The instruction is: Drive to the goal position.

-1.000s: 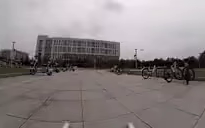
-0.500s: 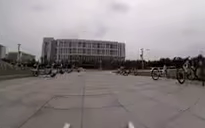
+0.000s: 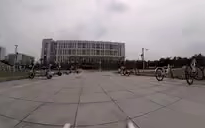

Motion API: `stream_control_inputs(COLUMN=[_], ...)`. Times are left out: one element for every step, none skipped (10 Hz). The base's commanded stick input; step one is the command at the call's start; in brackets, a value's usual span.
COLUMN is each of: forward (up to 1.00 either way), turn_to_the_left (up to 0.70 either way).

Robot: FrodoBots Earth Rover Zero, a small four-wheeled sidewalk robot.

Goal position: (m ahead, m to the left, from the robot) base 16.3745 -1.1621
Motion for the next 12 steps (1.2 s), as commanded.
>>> stream_control_inputs(forward=[0.85,0.85,0.85,0.85,0.85,0.85,0.85,0.85,0.85,0.85,0.85,0.85], turn_to_the_left=[0.00,0.00,0.00,0.00,0.00,0.00,0.00,0.00,0.00,0.00,0.00,0.00])
